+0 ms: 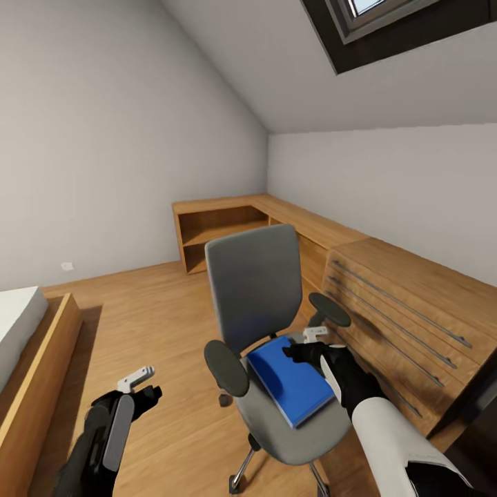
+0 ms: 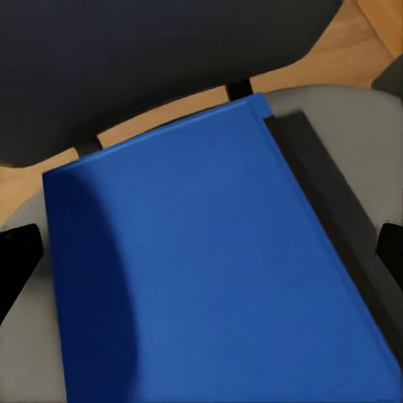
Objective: In the bedroom, organize the workspace by keeping the computer under the desk, ensuring the monitor is on the desk, placing the keyboard on the desk next to the monitor, placing the mouse on the desk next to the keyboard, moving the folder from the swivel chair onto the desk next to the mouse, stacking the notebook on top of the folder with the pen on top of the notebook, and positioning the swivel chair next to the desk.
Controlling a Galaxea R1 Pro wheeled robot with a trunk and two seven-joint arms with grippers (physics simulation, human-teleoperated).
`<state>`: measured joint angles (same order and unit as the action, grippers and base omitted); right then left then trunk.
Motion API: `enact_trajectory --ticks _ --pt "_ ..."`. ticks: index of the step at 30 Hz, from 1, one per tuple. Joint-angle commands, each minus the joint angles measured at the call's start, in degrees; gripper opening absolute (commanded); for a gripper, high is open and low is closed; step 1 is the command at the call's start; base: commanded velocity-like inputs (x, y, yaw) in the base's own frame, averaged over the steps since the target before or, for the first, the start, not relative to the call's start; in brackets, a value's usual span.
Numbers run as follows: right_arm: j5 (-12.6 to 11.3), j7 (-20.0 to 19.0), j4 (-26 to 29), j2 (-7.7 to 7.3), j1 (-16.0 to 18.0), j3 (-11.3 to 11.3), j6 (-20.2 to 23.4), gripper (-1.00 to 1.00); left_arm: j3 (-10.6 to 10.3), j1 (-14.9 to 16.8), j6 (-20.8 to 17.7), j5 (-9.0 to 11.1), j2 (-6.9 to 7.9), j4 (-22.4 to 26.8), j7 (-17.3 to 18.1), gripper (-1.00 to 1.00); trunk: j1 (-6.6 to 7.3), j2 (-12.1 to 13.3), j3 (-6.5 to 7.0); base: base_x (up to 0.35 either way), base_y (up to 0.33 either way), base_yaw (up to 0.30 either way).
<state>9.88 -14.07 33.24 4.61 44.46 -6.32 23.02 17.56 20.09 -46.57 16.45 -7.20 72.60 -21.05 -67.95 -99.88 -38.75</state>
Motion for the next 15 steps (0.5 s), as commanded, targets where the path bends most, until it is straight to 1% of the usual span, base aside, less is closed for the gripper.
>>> enact_trajectory --ticks 1,4,8,10,15 --pt "0.47 -0.48 -0.01 0.08 0.05 -0.54 0.23 1.00 0.09 0.22 0.10 0.89 -0.23 -0.32 -0.43 1.00 -0.22 -0.45 -0.24 0.000 0.000 0.000" --pt "0.12 -0.39 -0.43 0.06 0.08 -0.78 -0.42 1.00 0.05 0.69 2.28 1.68 -0.98 -2.40 -0.29 1.00 -0.88 -1.65 -0.78 0.000 0.000 0.000" --pt "0.01 -0.35 -0.51 -0.05 0.10 -0.84 -1.30 1.00 0.04 0.84 5.30 1.87 -1.08 -3.48 -0.21 1.00 -1.76 -3.25 -1.50 0.000 0.000 0.000" --pt "-0.02 -0.34 -0.54 -0.48 0.10 -0.87 -1.61 1.00 0.02 0.88 7.54 1.89 -1.11 -3.87 -0.10 1.00 -2.20 -4.06 -1.86 0.000 0.000 0.000" --pt "-0.04 -0.35 -0.54 -0.99 0.10 -0.88 -1.79 1.00 0.02 0.92 10.08 1.91 -1.14 -4.01 0.01 1.00 -3.30 -6.06 -2.76 0.000 0.000 0.000"
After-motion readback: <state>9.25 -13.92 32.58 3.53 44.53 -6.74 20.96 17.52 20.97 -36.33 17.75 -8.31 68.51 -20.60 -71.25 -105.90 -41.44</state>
